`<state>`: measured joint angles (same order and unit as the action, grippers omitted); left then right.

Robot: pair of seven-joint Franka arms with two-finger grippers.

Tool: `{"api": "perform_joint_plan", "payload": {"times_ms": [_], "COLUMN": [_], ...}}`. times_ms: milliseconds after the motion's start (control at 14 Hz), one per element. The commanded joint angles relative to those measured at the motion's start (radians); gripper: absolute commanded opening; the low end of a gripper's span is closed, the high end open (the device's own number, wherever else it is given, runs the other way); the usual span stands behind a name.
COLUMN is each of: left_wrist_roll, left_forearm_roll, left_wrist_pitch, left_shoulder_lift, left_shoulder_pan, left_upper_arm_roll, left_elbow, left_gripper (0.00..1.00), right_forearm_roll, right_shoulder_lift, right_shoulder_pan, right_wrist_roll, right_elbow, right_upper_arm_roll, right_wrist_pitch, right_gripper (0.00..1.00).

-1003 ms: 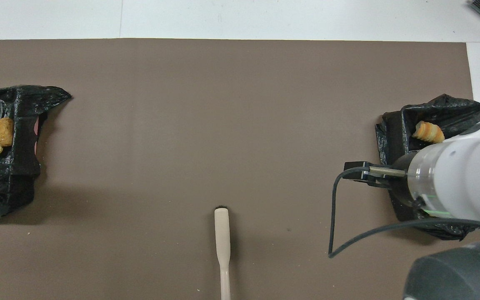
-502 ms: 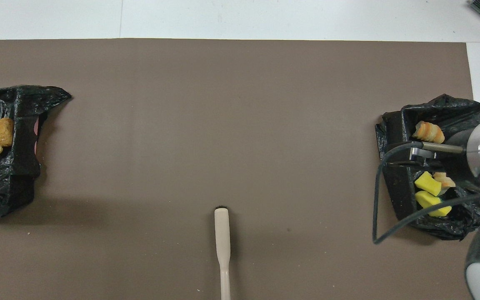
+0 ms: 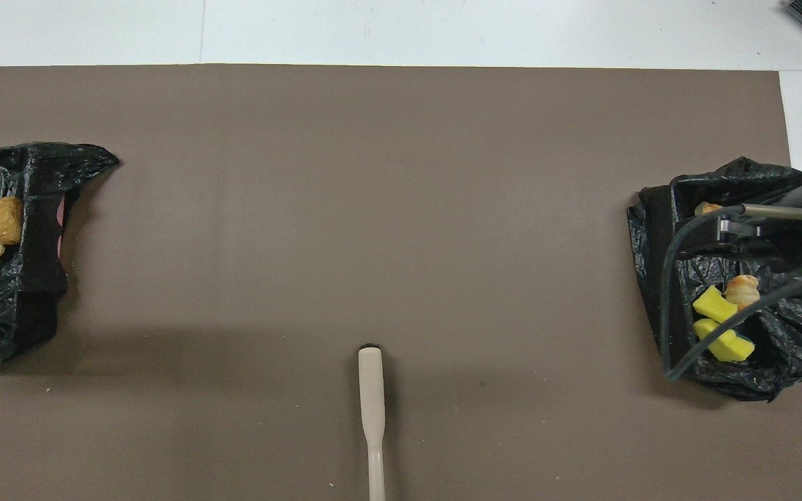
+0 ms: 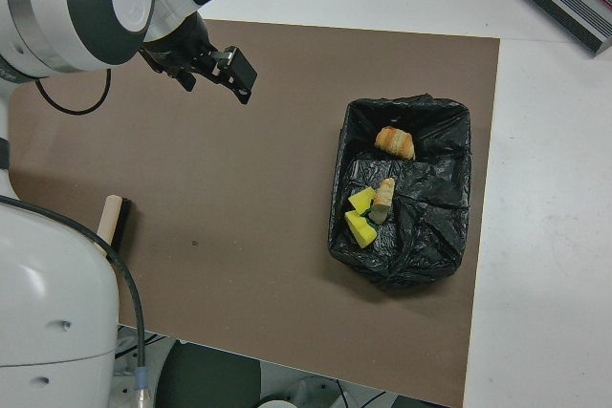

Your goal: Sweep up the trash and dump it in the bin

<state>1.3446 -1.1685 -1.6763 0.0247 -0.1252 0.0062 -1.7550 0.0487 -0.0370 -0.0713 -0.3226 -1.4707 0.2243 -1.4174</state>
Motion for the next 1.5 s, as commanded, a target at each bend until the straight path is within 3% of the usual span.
{"api": "perform_joint_plan", "payload": {"times_ms": [0, 143, 430, 860, 1218, 1433], "left_wrist_roll": [-0.033, -0.035, -0.048, -0.26, -0.436, -0.577], "left_forearm_roll": [-0.126, -0.18, -0.154, 0.264, 0.661, 0.805], "left_wrist_pitch": [0.044, 0.035, 0.09, 0.093, 0.096, 0.104], "left_shoulder_lift": [-0.032, -0.031, -0.032, -0.029, -0.041, -0.064], "left_shoulder_pan": [0.05, 0.05, 0.076, 0.18, 0.188, 0.187], "left_upper_arm_roll": [0.012, 0.012, 0.005, -0.002, -0.003, -0.003], "left_elbow": [-0.029, -0.024, -0.023, -0.015, -0.027, -0.061], "left_gripper": [0.0, 0.0, 0.0, 0.0, 0.0, 0.0], "right_forearm_roll": [0.016, 0.01, -0.007, -0.009, -0.009, -0.007], "right_shoulder_lift": [0.014, 0.012, 0.009, 0.005, 0.006, 0.008], "right_shoulder_pan": [-0.005, -0.004, 0.001, -0.004, -0.007, -0.015], "right_wrist_roll": [0.03, 0.028, 0.028, 0.02, 0.028, 0.031], "right_elbow": [0.029, 0.029, 0.026, 0.018, 0.018, 0.018], "right_upper_arm_roll": [0.0, 0.0, 0.0, -0.003, -0.005, -0.005], "right_wrist_pitch": [0.02, 0.02, 0.028, 0.026, 0.023, 0.02], "right_gripper": [1.0, 1.0, 1.0, 1.0, 1.0, 1.0]}}
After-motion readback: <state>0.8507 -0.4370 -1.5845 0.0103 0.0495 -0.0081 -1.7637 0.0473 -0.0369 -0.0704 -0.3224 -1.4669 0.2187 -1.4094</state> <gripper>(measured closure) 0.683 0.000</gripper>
